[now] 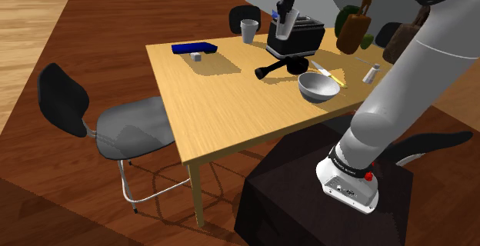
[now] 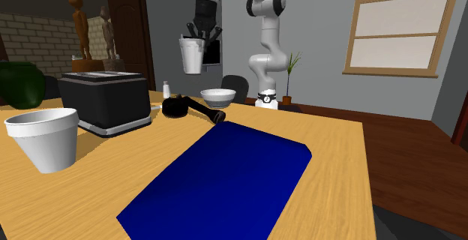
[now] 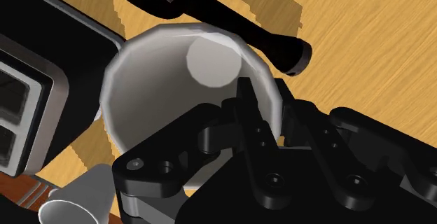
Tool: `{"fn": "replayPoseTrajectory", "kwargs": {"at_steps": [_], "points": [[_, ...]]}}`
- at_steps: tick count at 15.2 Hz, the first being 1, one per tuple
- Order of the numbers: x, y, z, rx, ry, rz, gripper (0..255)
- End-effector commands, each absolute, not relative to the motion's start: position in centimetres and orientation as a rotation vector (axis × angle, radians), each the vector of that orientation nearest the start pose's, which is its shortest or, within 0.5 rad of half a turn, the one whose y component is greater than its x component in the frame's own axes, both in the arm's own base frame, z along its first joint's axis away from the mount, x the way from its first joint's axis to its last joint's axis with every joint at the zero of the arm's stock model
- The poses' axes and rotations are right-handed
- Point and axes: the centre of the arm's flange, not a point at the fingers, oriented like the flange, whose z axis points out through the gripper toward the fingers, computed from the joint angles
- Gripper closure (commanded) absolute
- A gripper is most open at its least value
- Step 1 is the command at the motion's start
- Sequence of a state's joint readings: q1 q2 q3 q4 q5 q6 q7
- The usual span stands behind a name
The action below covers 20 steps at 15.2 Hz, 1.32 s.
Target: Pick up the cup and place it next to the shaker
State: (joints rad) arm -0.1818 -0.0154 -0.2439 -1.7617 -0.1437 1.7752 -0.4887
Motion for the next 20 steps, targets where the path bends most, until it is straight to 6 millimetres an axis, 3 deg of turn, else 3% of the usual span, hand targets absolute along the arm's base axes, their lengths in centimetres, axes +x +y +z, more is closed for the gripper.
{"fn": "replayPoseTrajectory", "kwargs": {"at_steps": [1,20], "points": [[48.5,-25.7,56.2,-3.273,-0.149,0.057,255],[27.7,-39.7,56.2,-3.273,-0.149,0.057,255]]}}
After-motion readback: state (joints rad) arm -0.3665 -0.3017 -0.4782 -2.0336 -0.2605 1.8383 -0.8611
